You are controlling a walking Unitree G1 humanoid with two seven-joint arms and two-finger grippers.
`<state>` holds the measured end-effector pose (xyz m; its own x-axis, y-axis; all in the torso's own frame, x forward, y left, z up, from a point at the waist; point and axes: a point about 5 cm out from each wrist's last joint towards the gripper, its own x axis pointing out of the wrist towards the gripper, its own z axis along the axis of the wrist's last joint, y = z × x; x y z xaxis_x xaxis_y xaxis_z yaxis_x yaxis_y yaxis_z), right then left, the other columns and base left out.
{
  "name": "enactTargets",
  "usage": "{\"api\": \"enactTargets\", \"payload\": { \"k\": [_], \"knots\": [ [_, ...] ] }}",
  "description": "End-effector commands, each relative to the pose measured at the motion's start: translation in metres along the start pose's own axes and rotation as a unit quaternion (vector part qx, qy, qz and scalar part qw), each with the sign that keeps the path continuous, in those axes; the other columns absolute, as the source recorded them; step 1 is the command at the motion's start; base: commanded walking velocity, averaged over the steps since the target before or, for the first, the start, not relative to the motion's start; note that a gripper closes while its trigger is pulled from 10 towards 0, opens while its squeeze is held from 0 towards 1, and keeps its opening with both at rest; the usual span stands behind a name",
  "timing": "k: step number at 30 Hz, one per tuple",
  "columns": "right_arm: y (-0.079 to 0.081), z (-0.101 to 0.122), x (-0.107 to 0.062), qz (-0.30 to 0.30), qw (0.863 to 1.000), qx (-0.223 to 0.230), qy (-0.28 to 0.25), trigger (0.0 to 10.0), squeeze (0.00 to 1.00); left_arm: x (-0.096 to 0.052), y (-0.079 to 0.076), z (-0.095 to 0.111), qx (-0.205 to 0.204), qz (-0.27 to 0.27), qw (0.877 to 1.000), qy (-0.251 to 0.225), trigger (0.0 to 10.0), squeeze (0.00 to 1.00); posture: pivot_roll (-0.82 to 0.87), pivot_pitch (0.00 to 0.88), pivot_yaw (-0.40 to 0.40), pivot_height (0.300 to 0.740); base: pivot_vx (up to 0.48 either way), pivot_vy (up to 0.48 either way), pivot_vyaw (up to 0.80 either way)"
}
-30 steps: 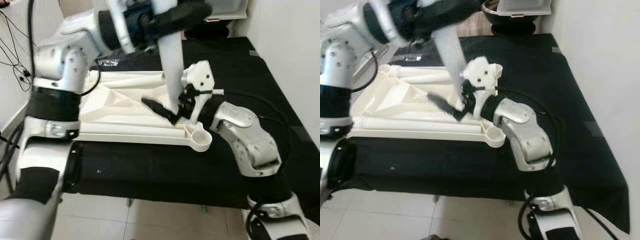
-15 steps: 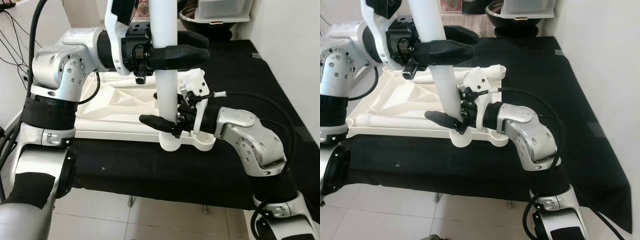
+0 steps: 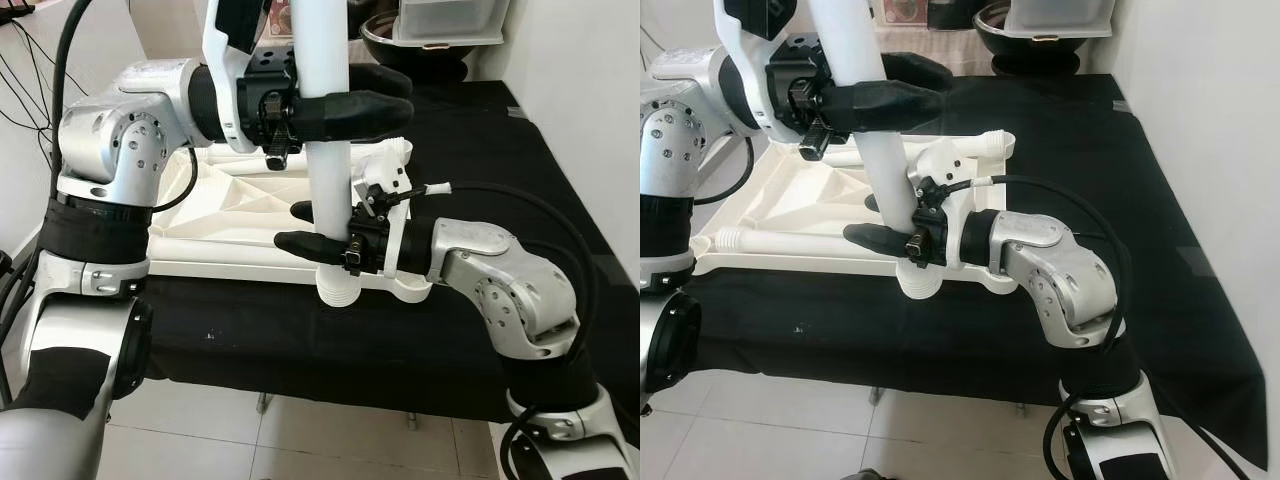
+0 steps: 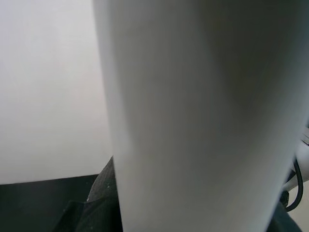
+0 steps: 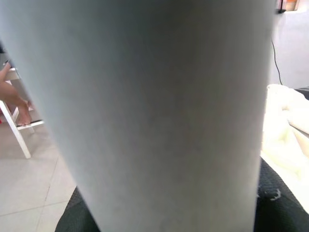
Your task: Building children table
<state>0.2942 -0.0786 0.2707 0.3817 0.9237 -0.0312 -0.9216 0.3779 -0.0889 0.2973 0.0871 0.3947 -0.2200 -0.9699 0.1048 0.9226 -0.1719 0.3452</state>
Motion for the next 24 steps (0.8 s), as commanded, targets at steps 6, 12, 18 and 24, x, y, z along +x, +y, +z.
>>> {"api": "enactTargets", "payload": {
  "k": [6,12,18,24],
  "knots": [
    [-0.006,0.008,0.010,-0.045,0.999,0.007,-0.019,0.0,0.00,0.027,-0.004,0.000,-0.001,-0.050,0.997,-0.062,10.0,1.00,-0.01,0.055,0.042,0.740,0.000,0.000,0.00],
    [-0.034,0.012,-0.001,-0.148,0.988,0.006,-0.039,0.0,0.00,-0.002,0.007,0.030,0.029,0.057,0.989,-0.135,10.0,1.00,0.00,0.073,0.041,0.740,0.000,0.000,0.00],
    [-0.061,0.013,-0.019,-0.244,0.969,0.002,-0.043,0.0,0.00,-0.040,0.004,0.064,0.068,0.135,0.971,-0.186,10.0,1.00,0.01,0.097,0.029,0.740,0.000,0.000,0.00],
    [-0.093,0.021,-0.051,-0.368,0.928,-0.016,-0.056,0.0,0.00,-0.080,-0.020,0.104,0.125,0.229,0.943,-0.205,10.0,1.00,0.03,0.141,0.013,0.740,0.000,0.000,0.00]
  ]
}}
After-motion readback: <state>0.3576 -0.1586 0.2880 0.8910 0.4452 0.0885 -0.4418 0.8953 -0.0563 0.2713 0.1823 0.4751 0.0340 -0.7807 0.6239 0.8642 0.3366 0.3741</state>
